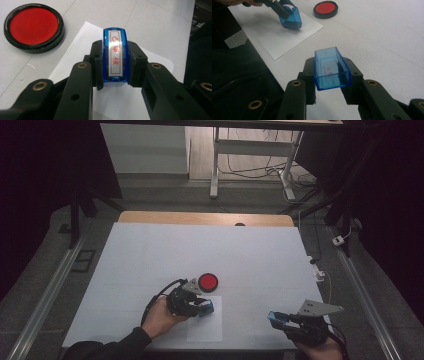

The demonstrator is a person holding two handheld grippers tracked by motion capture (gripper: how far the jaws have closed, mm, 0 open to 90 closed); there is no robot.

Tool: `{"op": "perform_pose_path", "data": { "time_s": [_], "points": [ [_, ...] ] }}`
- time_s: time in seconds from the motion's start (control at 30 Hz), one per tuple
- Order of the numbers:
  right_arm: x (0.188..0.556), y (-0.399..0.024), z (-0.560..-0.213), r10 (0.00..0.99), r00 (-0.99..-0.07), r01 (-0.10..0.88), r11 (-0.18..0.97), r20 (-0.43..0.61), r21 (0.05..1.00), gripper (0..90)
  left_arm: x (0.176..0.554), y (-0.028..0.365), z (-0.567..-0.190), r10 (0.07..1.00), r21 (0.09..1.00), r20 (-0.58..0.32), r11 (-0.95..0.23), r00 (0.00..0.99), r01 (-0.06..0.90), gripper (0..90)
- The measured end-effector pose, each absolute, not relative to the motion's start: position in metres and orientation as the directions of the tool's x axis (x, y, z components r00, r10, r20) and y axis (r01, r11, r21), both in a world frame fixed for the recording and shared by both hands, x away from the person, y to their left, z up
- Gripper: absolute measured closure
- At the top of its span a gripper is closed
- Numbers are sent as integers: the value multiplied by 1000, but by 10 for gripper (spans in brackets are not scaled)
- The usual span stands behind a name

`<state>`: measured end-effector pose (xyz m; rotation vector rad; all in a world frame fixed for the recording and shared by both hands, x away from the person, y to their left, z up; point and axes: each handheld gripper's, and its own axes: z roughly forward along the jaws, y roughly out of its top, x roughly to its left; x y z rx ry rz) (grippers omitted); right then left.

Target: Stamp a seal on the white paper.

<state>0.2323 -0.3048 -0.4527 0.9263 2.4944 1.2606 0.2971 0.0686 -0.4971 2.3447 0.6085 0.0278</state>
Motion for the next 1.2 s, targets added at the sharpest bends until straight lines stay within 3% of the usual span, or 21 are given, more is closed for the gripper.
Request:
{"op": "perform_pose_path", "data": {
  "time_s": [0.43, 1.2],
  "points": [
    [233, -305, -453, 609, -786, 446, 440, 105, 780, 679, 301, 68, -503, 433, 637, -177, -634, 884, 438, 705],
    [233, -304, -453, 610, -786, 450, 448, 104, 773, 679, 286, 58, -502, 438, 620, -45, -693, 898, 369, 708]
  ]
}}
